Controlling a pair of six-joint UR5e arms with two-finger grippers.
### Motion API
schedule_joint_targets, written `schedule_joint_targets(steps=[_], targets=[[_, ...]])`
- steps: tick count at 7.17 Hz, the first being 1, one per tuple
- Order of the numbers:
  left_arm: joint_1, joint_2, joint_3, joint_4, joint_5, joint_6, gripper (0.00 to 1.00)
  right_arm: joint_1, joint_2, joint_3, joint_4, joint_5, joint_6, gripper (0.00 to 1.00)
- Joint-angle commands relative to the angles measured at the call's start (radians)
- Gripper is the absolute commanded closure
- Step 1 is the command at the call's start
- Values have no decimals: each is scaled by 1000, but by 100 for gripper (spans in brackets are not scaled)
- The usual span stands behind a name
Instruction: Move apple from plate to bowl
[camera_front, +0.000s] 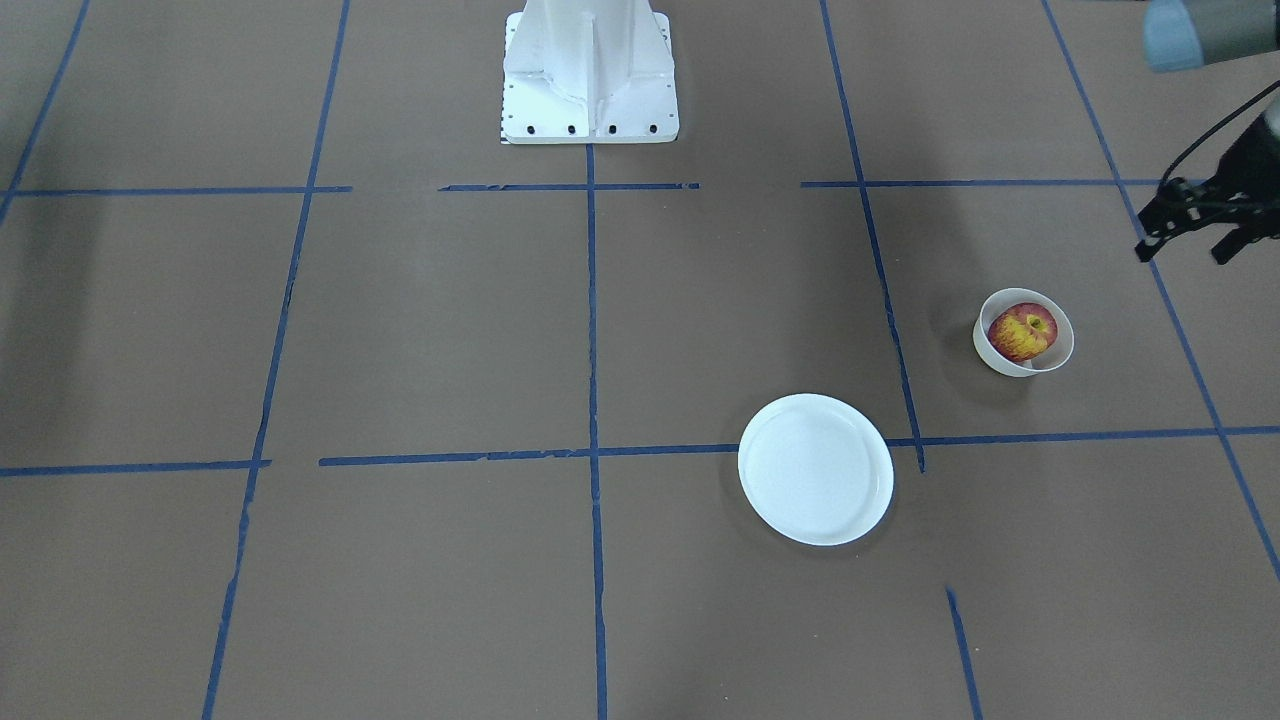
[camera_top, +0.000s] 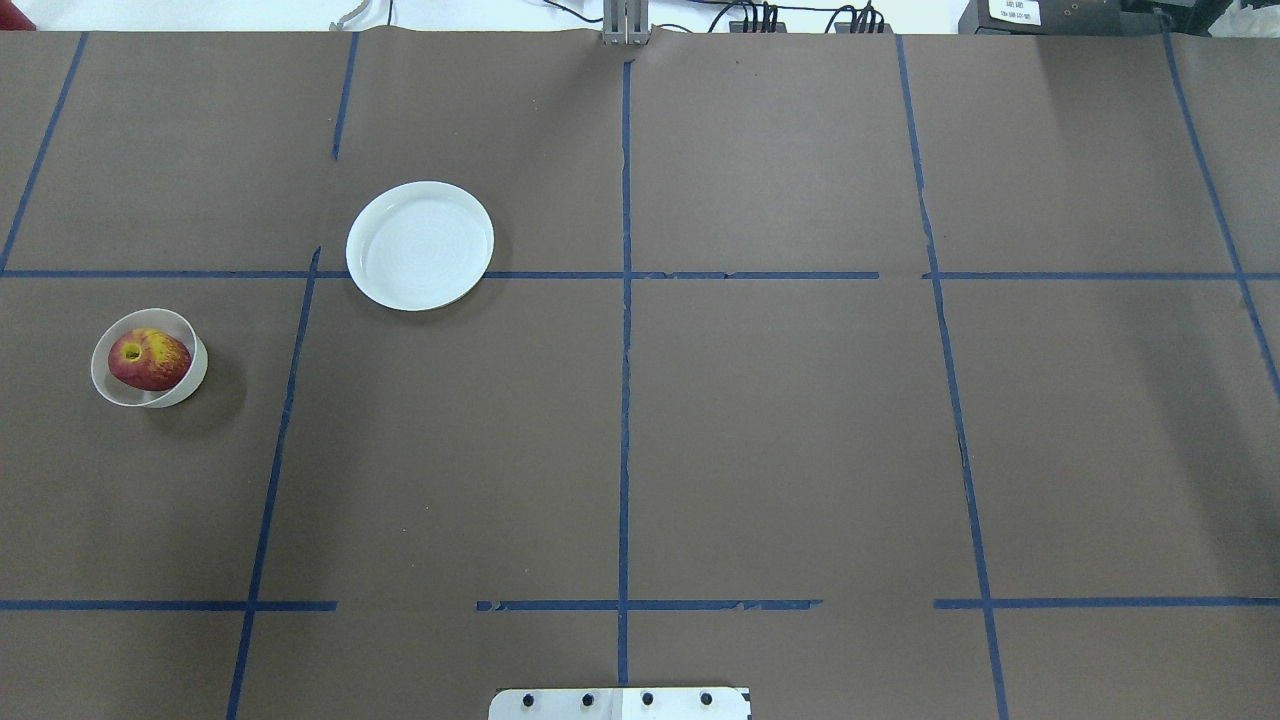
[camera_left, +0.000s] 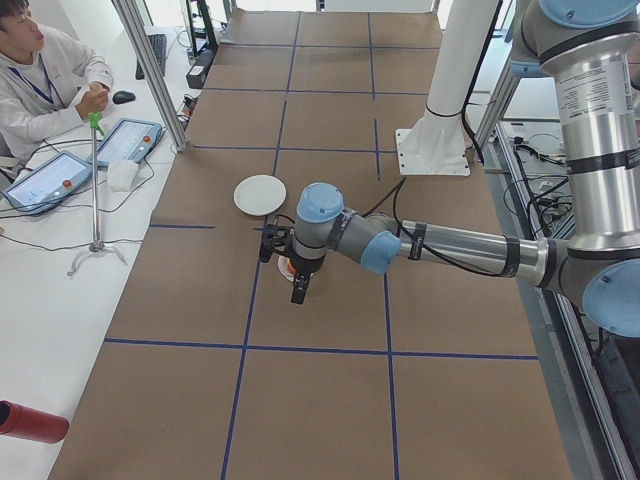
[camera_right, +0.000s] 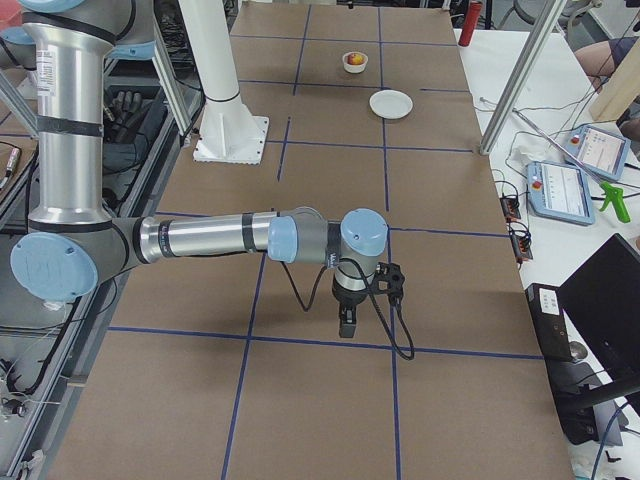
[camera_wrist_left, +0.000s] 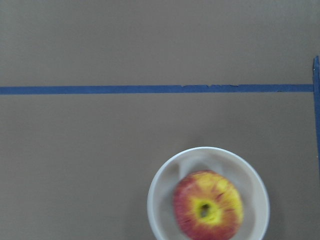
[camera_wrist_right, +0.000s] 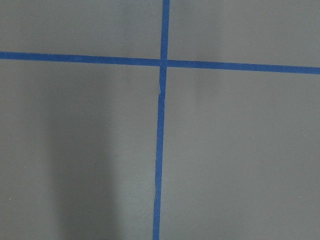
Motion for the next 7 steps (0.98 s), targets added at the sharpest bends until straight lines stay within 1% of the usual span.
schedule_joint_targets(steps=[1,2,3,4,5,7], targets=[[-241,7,16,180,-5,347,5,0,0,-1,0,0,0,0],[-309,-22,50,249,-8,403,5,0,0,0,0,0,-1,0],[-316,-51,61,291,-10,394,3,0,0,-1,0,0,0,0],[-316,-57,67,309,-28,387,1,0,0,-1,0,0,0,0],[-316,-51,91,302,-78,387,0,0,0,-1,0,0,-1,0],[-316,-51,102,299,-91,385,0,0,0,-1,0,0,0,0]])
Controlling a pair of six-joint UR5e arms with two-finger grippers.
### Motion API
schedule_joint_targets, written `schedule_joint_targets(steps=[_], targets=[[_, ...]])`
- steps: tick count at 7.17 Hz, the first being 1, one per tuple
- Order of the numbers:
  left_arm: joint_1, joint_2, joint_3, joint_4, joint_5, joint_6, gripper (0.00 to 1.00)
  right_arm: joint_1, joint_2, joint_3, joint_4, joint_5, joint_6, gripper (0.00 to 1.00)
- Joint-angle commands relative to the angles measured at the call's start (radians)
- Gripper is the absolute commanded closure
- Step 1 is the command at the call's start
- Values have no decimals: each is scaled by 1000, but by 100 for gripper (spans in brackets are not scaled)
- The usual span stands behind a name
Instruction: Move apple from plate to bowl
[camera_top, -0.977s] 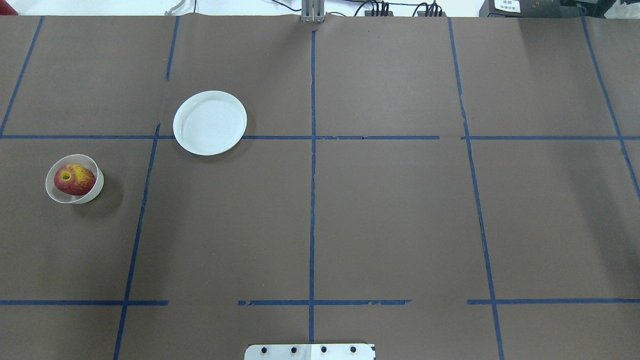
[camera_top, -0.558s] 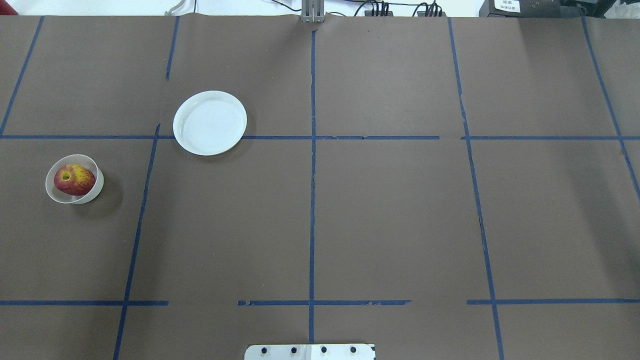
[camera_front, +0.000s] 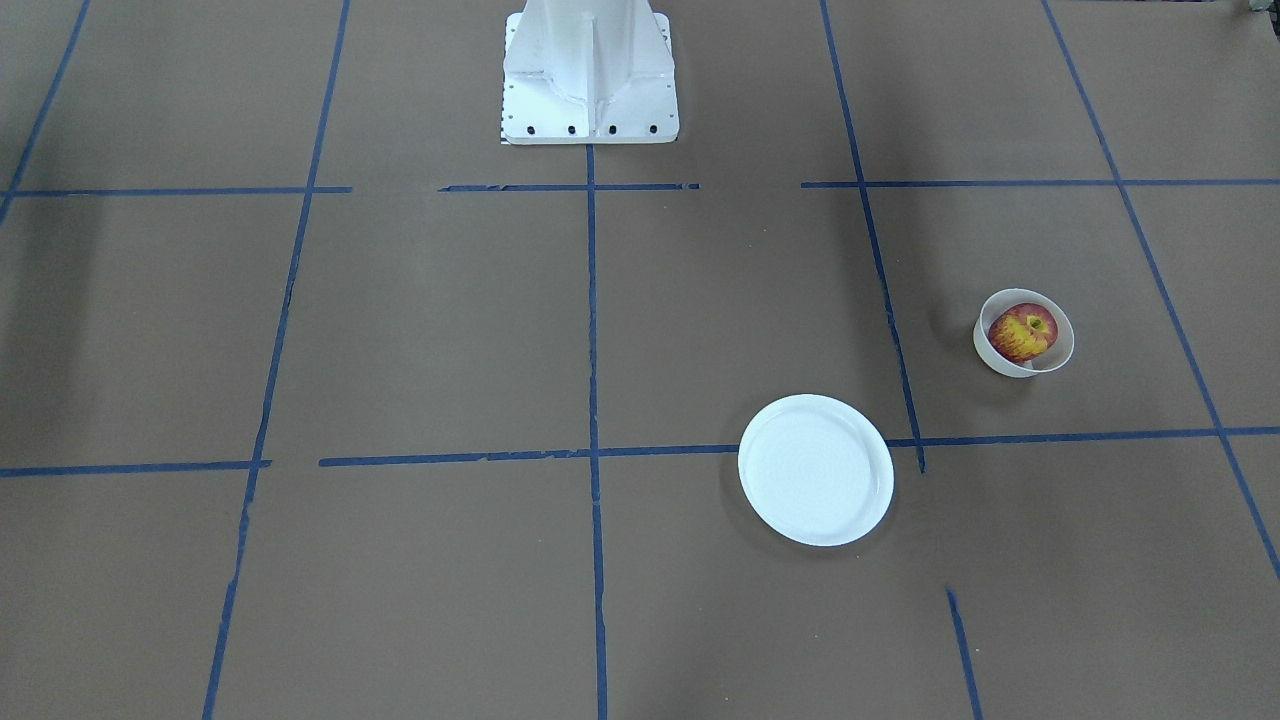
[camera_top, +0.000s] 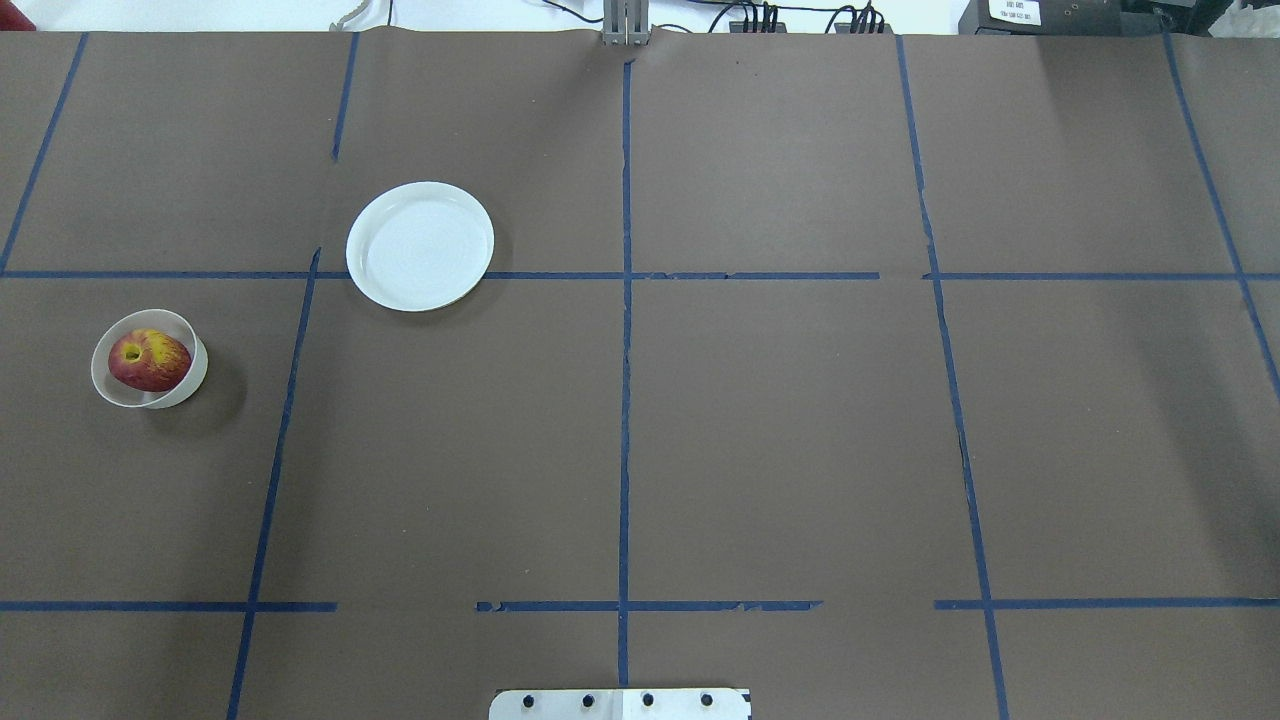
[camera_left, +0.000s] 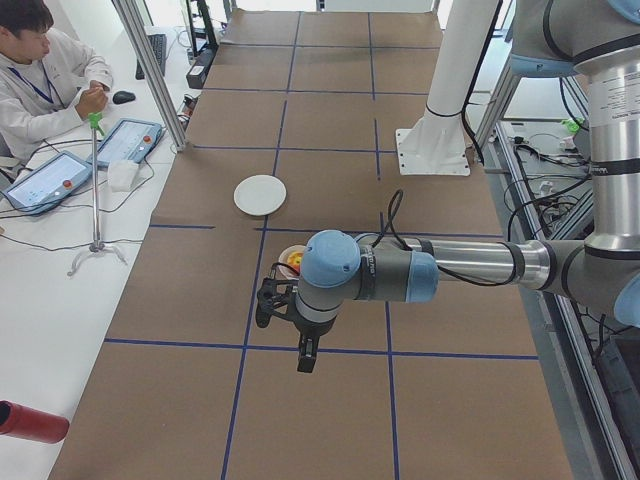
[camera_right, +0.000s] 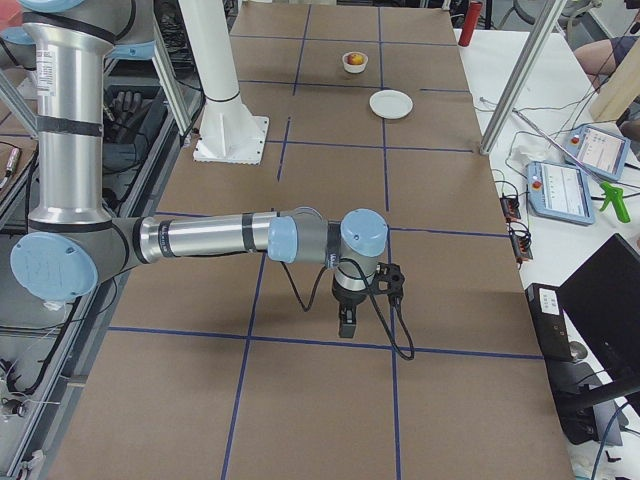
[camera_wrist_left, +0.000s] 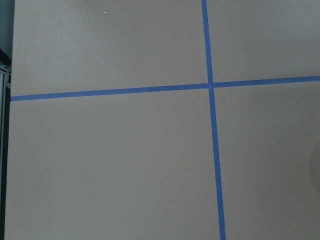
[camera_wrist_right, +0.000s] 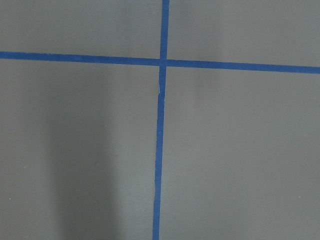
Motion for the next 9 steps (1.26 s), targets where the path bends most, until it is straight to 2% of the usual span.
schedule_joint_targets(steps=[1,9], targets=[[-1,-2,7,-2,-10,0,0,0,0,1,0,0,1,0],[5,1,11,-2,-11,-51,0,0,0,0,0,0,1,0]])
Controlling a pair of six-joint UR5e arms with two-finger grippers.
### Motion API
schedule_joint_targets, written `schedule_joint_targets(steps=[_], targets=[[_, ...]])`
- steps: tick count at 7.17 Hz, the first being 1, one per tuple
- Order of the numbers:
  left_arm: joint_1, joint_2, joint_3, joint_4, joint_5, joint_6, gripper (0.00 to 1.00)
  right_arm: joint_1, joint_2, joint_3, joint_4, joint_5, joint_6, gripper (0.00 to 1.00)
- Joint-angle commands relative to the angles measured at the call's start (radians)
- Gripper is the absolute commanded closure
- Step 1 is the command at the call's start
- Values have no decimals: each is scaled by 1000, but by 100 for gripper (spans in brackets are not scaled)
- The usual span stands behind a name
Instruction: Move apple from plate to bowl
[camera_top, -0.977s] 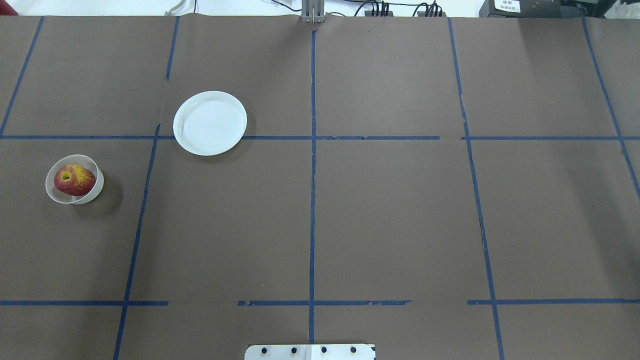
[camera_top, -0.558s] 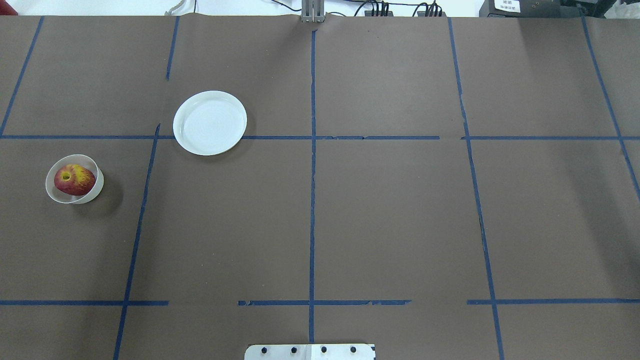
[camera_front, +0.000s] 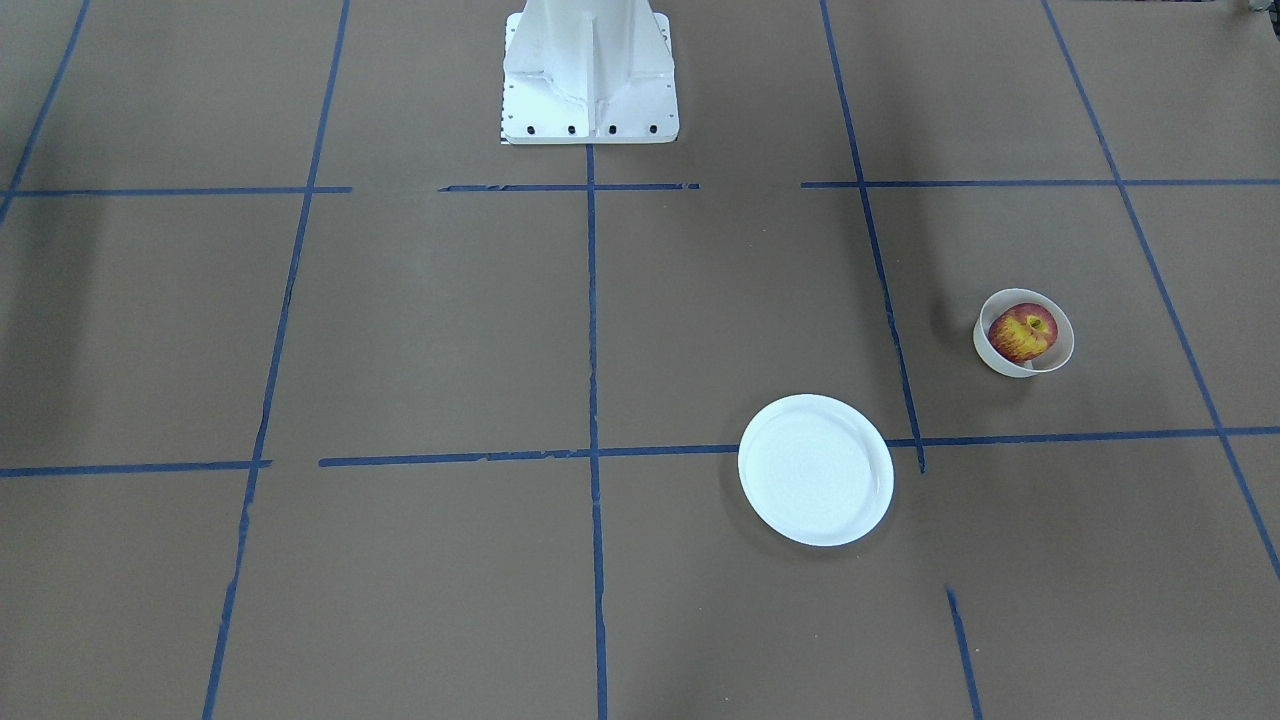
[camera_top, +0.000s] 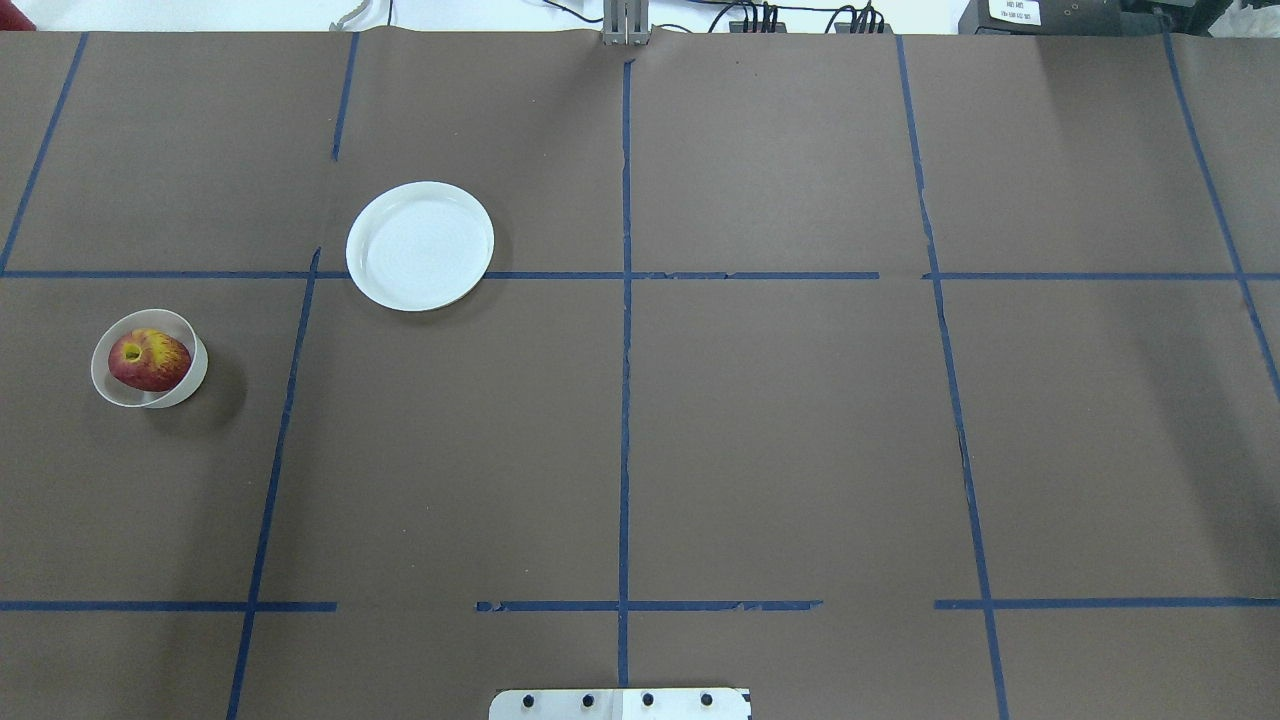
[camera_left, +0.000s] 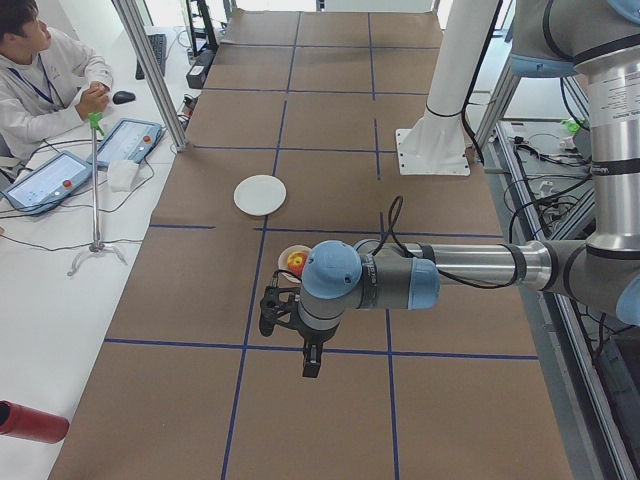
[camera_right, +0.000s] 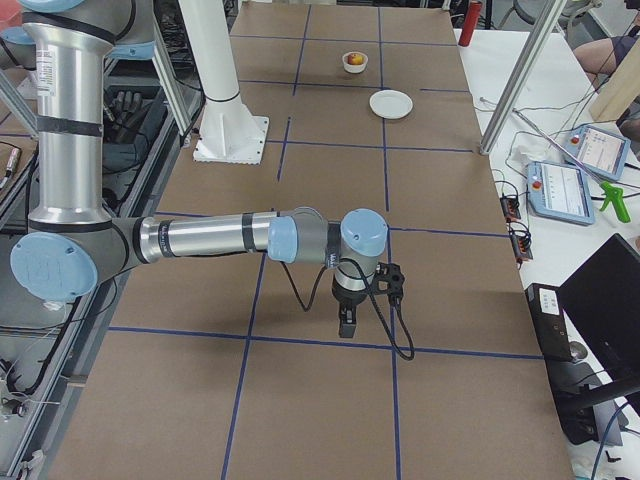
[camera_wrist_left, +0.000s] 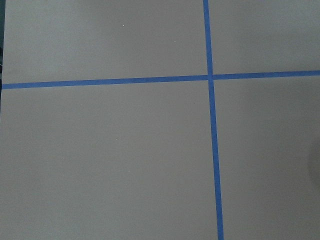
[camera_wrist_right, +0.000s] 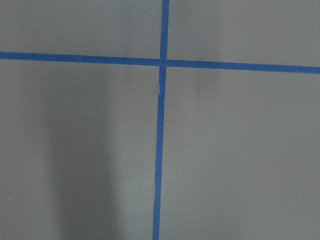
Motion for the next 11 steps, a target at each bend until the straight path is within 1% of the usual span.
schedule_joint_targets(steps=[1,2,3,4,6,10,11], targets=[[8,-5,-29,11,0,-31,0,0,0,1,0,0,0,0],[23,-8,-35,12,3,-33,0,0,0,0,0,0,0,0],[84,-13,-35,14,12,-31,0,0,0,1,0,0,0,0],[104,-24,-27,12,14,-25,0,0,0,0,0,0,0,0],[104,-12,-21,12,26,-19,0,0,0,0,0,0,0,0],[100,1,-27,12,14,-27,0,0,0,0,0,0,-2,0],[100,-1,-27,14,-2,-25,0,0,0,0,0,0,0,0]])
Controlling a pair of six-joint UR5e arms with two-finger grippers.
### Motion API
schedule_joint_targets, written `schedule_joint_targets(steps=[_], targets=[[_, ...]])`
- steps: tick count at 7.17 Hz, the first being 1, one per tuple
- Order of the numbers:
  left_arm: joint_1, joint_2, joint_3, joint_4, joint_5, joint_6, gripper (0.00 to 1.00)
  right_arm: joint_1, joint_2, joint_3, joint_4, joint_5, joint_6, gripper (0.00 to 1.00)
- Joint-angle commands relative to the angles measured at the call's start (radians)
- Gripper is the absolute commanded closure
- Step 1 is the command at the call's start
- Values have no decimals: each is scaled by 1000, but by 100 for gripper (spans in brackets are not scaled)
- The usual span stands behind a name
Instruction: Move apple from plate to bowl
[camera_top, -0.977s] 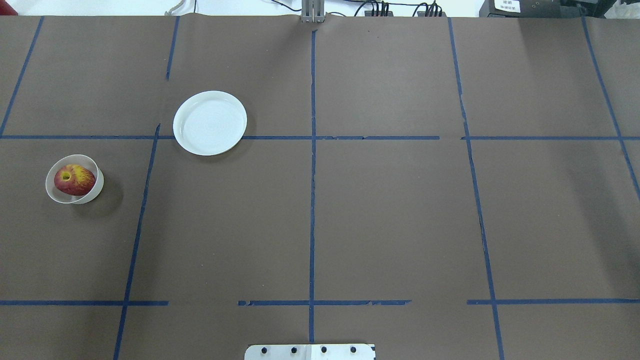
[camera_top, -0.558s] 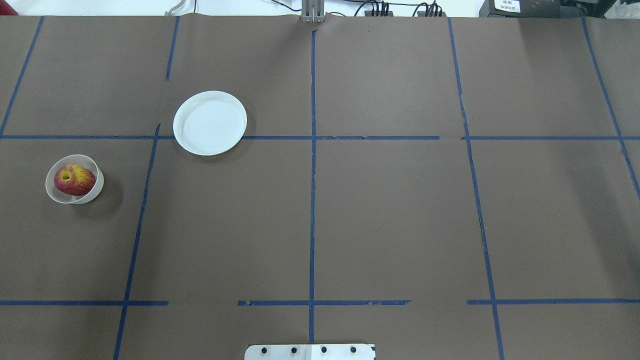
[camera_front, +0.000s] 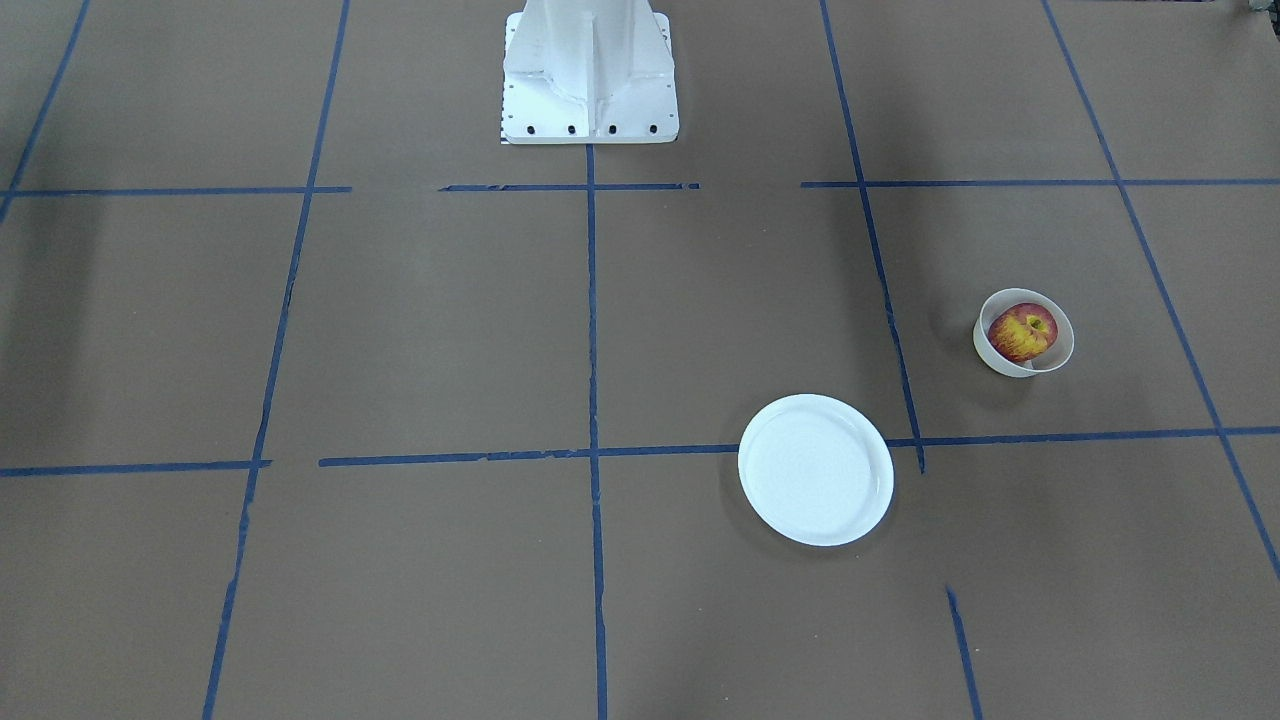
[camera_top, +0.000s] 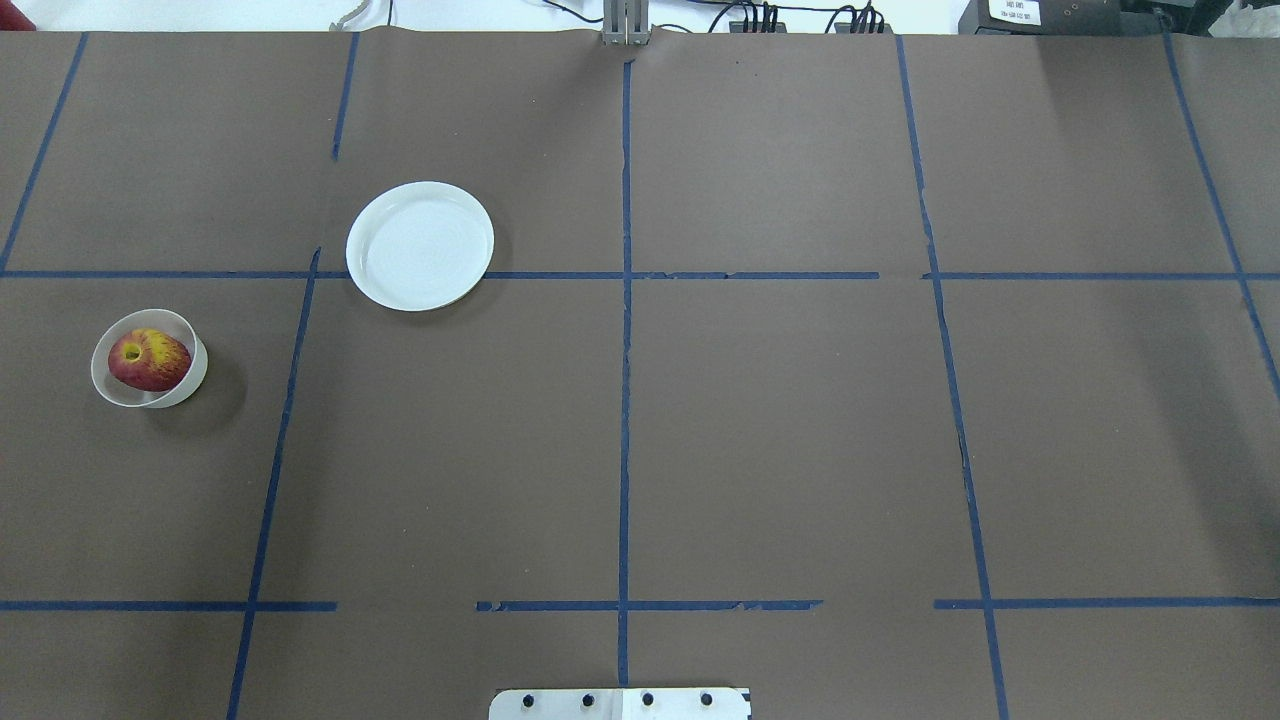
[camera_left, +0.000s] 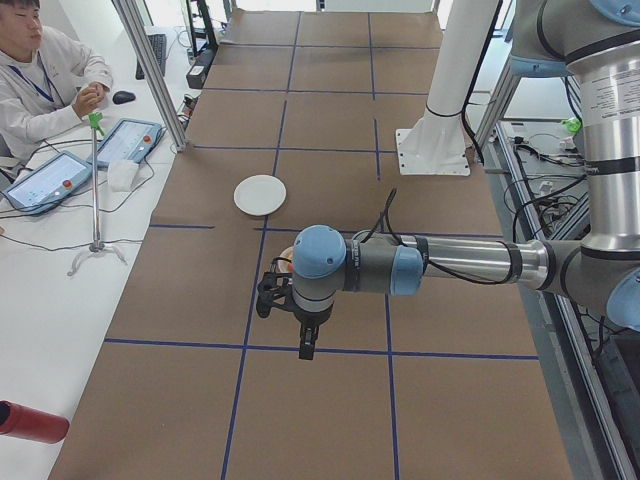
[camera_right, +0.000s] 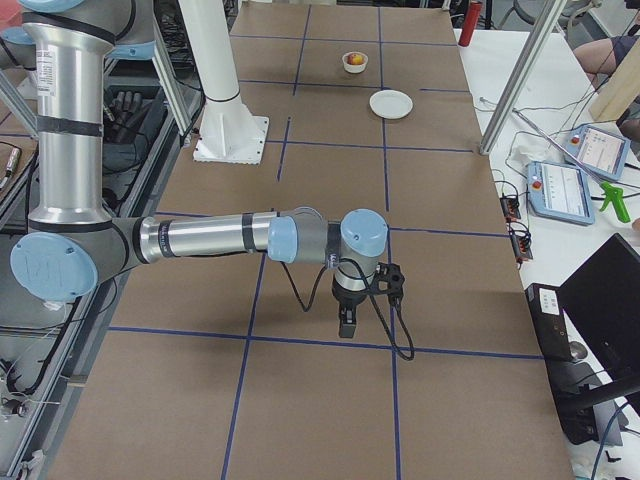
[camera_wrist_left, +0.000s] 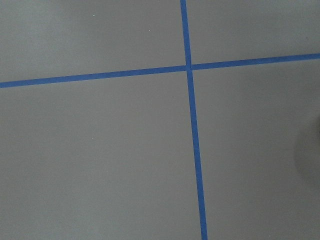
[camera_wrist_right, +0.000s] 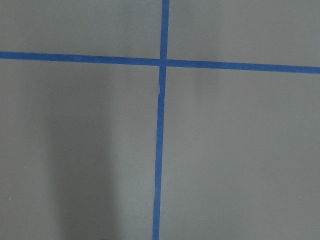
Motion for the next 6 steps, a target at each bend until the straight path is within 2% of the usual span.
schedule_joint_targets(steps=[1,6], targets=[[0,0,12,0,-63,0,0,0,0,1,0,0,1,0],[-2,0,3,1,-70,3,0,0,0,0,0,0,1,0]])
